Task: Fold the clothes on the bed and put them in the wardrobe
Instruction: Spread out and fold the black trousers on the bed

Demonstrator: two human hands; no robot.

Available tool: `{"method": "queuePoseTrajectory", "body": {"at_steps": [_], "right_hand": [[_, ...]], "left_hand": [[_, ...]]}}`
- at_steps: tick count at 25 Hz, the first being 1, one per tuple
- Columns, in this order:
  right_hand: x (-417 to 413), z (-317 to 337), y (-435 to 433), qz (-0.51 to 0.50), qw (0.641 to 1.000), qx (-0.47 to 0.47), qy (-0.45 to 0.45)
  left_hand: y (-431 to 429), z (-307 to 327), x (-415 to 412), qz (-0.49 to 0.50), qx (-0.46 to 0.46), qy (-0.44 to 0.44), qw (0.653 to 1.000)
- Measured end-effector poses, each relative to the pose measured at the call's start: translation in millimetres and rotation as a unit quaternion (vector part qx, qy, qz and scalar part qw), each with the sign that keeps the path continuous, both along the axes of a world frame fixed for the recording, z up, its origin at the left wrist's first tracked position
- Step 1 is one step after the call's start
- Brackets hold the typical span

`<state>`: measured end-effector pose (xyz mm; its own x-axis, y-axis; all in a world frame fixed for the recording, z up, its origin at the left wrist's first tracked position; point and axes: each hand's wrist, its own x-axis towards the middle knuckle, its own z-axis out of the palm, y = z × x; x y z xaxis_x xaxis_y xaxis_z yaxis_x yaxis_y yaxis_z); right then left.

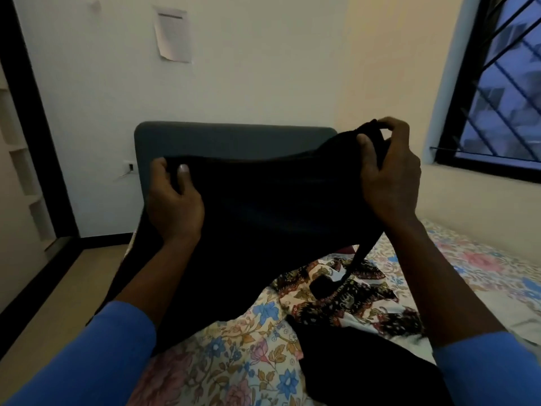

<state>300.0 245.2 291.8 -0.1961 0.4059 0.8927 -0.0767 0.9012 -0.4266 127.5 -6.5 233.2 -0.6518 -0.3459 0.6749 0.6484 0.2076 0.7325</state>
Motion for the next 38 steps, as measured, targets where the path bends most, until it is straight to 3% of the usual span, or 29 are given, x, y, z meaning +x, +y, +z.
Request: {"method": "queuePoseTrajectory", "body": {"at_steps": [3,5,7,10,12,15,20,22,24,26,28,30,32,35,38], "right_hand": [[29.1,15.2,12.4,-0.032,0.997,-0.068,-0.001],[48.8,2.1,46.8,-0.051,0.985,-0.151,-0.058],[58.6,-36.5,91.9,-0.06,0.963,-0.223,-0.139],[50.5,-136.5,168.1,-0.105,0.911,-0.307,-0.255],[36.6,-206.1,217.3,-0.137,0.882,-0.326,-0.312],[15.2,-278.4,280.0,-0.167,0.86,-0.317,-0.364],[-1.2,-327.9,294.5,-0.252,0.799,-0.277,-0.472],[-4.4,-316.1,276.2,-0.293,0.781,-0.241,-0.495],[-6.0,-293.6,255.2,-0.317,0.802,-0.203,-0.464],[-24.6,-265.2,207.0,-0.228,0.871,-0.181,-0.396],[-56.1,-240.9,139.6,-0.045,0.906,-0.197,-0.371],[-89.8,-231.9,60.0,0.125,0.887,-0.197,-0.397],[-117.3,-239.0,-10.8,0.233,0.849,-0.142,-0.453],[-163.2,-266.8,-107.7,0.299,0.797,-0.032,-0.523],[-212.0,-288.5,-173.6,0.302,0.788,0.05,-0.534]], "left_hand": [[10.5,33.0,-2.3,0.036,-0.053,0.094,0.994],[38.4,40.3,-21.9,-0.029,-0.163,0.119,0.979],[86.5,23.2,-46.4,-0.104,-0.289,0.094,0.947],[183.5,-64.3,-77.4,-0.203,-0.429,-0.046,0.879],[241.3,-138.8,-92.8,-0.255,-0.457,-0.124,0.843],[306.6,-232.0,-115.5,-0.287,-0.452,-0.19,0.823],[333.4,-286.5,-122.8,-0.281,-0.476,-0.215,0.805],[307.9,-274.5,-112.1,-0.291,-0.472,-0.193,0.81],[257.8,-256.9,-97.0,-0.281,-0.469,-0.148,0.824],[174.3,-248.4,-86.8,-0.259,-0.458,-0.115,0.842],[76.4,-248.6,-72.3,-0.22,-0.463,-0.119,0.85],[-24.9,-260.0,-65.6,-0.154,-0.455,-0.175,0.859],[-104.3,-276.8,-66.7,-0.081,-0.411,-0.25,0.873],[-183.4,-300.2,-76.0,-0.027,-0.395,-0.305,0.866],[-204.3,-297.5,-99.6,-0.059,-0.431,-0.286,0.854]]}}
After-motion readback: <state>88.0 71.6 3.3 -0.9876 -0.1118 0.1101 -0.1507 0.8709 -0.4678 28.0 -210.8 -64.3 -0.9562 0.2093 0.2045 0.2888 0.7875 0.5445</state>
